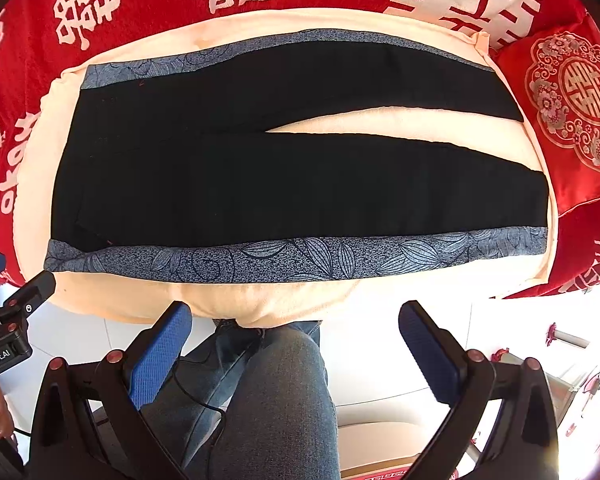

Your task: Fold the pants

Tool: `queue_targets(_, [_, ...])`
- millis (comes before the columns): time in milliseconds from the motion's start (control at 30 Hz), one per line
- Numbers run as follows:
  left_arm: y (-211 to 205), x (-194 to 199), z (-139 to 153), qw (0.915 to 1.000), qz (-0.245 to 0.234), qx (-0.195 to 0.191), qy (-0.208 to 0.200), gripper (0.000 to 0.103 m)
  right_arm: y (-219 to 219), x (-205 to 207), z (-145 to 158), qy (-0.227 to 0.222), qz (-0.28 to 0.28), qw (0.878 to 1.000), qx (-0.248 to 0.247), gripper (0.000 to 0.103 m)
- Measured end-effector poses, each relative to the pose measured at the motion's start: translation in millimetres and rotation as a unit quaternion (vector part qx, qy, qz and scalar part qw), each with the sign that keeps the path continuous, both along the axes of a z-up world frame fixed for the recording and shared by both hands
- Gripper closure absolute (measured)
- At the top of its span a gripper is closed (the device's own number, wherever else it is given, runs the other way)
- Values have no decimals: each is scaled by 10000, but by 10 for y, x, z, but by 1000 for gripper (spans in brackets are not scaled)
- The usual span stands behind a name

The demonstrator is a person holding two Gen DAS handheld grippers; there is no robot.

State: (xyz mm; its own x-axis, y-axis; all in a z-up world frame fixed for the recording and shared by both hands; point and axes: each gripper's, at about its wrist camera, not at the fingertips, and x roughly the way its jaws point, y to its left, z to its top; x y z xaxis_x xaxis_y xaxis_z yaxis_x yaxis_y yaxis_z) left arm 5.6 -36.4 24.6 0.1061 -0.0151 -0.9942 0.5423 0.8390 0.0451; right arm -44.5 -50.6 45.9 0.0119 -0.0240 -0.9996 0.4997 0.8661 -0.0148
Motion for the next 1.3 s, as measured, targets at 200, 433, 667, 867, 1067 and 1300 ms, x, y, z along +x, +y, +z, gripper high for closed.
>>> queue_targets(200, [45, -2, -51, 9999, 41, -48, 79, 0, 1, -2, -45, 106, 28, 9999, -53, 0])
queue_targets(433, [179, 49, -173, 9991, 323, -174, 200, 0, 0, -5, -138, 106, -61, 9999, 112, 0])
queue_targets(667, [566, 229, -461, 9880, 1189, -807, 557, 0, -157, -55, -357, -998, -853, 9723, 1934, 0])
queue_targets(867, [940, 215, -911, 9743, 1679, -1256, 827, 0, -193, -232, -1095, -1546, -1679, 9039, 3618, 16])
queue_targets(1067, [1188, 244, -1468, 9535, 2071, -1871, 1140, 0, -218, -495, -1905, -1605, -2081, 8689, 4195, 25])
queue_targets(1300, [1106, 454, -1638, 9388, 2193, -2335, 1266, 0, -367, -551, -2217, -2172, -2518, 8238, 4592, 25])
